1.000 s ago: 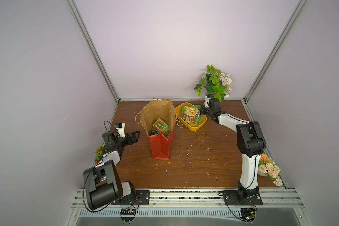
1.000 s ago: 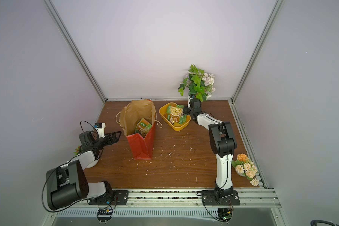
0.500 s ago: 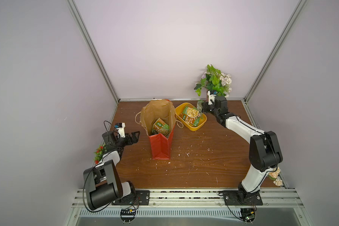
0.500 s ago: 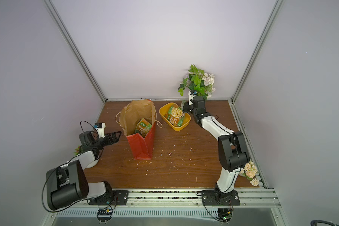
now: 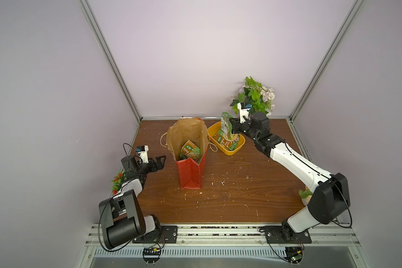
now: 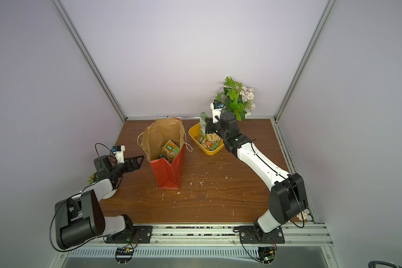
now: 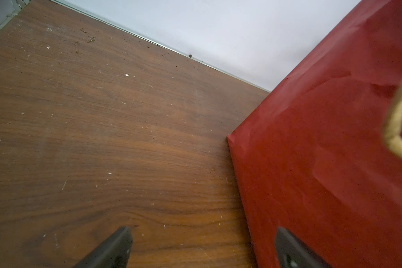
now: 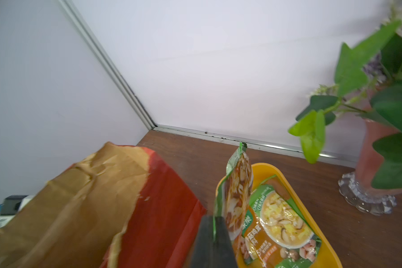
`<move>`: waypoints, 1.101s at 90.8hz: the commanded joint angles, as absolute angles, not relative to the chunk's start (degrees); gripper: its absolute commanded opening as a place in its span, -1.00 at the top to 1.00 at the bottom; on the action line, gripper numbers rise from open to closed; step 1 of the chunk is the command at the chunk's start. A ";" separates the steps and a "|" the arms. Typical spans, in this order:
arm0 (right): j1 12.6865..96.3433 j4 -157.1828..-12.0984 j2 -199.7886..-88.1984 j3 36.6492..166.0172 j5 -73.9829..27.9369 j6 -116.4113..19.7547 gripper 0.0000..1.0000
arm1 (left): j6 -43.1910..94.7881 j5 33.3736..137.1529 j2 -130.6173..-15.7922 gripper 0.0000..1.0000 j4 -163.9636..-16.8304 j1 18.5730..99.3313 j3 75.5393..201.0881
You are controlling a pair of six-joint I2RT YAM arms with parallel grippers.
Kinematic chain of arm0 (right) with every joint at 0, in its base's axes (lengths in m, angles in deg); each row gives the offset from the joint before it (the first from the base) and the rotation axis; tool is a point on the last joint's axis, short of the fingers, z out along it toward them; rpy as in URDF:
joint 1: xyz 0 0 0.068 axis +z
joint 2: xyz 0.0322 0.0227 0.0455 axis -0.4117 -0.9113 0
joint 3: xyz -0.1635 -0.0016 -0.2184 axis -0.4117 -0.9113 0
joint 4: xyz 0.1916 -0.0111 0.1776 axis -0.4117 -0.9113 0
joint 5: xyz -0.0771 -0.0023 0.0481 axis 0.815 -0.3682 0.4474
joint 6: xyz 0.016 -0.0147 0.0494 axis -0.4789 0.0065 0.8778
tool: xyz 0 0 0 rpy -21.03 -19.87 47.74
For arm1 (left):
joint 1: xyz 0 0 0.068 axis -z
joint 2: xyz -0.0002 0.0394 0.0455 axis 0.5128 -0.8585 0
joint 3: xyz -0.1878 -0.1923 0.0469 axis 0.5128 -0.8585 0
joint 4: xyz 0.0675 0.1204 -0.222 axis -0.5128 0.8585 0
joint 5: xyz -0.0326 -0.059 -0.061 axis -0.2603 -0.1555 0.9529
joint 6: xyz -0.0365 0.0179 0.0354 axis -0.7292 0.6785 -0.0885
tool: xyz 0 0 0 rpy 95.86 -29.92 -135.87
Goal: Place the condiment packets inside the bag
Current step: Pick up the condiment packet from the storage box, then place the condiment packet in the paper bag.
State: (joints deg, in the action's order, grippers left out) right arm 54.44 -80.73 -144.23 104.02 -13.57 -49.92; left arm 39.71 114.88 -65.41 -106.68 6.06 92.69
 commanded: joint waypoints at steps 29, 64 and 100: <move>69.85 -84.51 -139.15 118.61 -10.08 -52.66 1.00 | 40.65 115.48 -64.49 -0.99 -106.99 5.19 92.54; 76.50 -88.85 -149.92 128.05 -8.62 -53.35 1.00 | 40.65 115.87 -63.71 -0.99 -106.94 5.28 92.24; 76.78 -95.02 -156.91 137.67 -6.49 -54.08 -0.03 | 40.79 115.79 -63.78 -0.99 -106.95 5.28 92.21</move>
State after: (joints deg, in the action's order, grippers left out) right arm 76.65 -94.85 -158.92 131.84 -8.91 -52.65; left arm 39.88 115.03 -64.60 -106.66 6.06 92.61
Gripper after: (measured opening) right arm 0.417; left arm 0.993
